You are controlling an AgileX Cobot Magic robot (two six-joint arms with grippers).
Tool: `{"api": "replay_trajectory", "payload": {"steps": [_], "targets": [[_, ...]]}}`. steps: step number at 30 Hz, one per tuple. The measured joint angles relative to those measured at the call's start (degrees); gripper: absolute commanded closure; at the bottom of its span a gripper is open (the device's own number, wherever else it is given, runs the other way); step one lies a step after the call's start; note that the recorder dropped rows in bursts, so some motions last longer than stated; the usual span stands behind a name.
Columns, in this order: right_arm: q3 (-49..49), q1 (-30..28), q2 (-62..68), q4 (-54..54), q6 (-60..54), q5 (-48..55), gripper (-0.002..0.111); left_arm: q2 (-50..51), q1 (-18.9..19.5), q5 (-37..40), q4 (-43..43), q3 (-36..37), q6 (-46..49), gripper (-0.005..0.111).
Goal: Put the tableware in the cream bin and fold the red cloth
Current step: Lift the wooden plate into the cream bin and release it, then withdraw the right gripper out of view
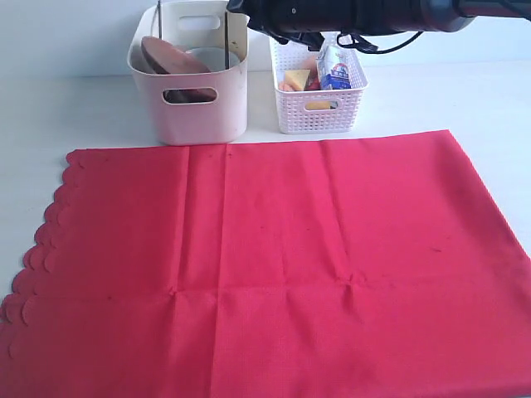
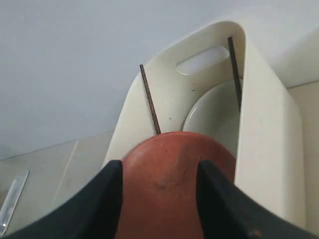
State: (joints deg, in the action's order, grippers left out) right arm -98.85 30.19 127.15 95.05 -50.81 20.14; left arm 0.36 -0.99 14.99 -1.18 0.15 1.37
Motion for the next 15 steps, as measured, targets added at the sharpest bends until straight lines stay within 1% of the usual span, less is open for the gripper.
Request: {"api": "replay_trajectory", "payload": {"steps": [5, 11, 13, 15], "targets": [[0.0, 0.0, 0.0, 0.0, 0.0, 0.6, 0.059, 0.0, 0.0, 0.0, 0.0, 0.0, 0.0, 0.104], [-0.1, 0.0, 0.0, 0.1, 0.0, 6.3, 0.060, 0.0, 0.0, 0.0, 0.0, 0.0, 0.0, 0.104], [-0.1, 0.0, -0.1, -0.2, 0.0, 7.1, 0.063, 0.0, 0.0, 0.0, 0.0, 0.0, 0.0, 0.104], [-0.1, 0.0, -0.7, -1.0, 0.0, 7.1, 0.070, 0.0, 0.0, 0.0, 0.0, 0.0, 0.0, 0.104]]}}
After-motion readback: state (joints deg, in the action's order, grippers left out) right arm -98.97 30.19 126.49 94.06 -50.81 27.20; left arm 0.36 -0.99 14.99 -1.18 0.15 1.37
